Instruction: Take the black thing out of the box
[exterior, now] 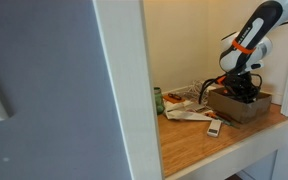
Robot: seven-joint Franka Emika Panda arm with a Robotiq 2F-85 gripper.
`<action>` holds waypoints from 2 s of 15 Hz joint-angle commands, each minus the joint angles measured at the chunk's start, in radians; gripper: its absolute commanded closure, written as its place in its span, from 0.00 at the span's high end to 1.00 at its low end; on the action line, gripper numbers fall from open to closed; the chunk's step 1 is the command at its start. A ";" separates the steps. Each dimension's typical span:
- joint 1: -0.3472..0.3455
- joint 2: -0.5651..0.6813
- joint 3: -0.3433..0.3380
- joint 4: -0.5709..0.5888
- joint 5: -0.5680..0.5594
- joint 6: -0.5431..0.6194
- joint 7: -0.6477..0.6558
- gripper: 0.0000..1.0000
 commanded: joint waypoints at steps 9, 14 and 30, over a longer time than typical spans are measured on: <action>0.035 -0.167 0.004 -0.088 0.000 -0.010 -0.024 0.06; 0.031 -0.247 0.040 -0.129 0.024 -0.022 -0.045 0.06; 0.084 -0.239 0.118 -0.128 0.004 -0.086 -0.047 0.25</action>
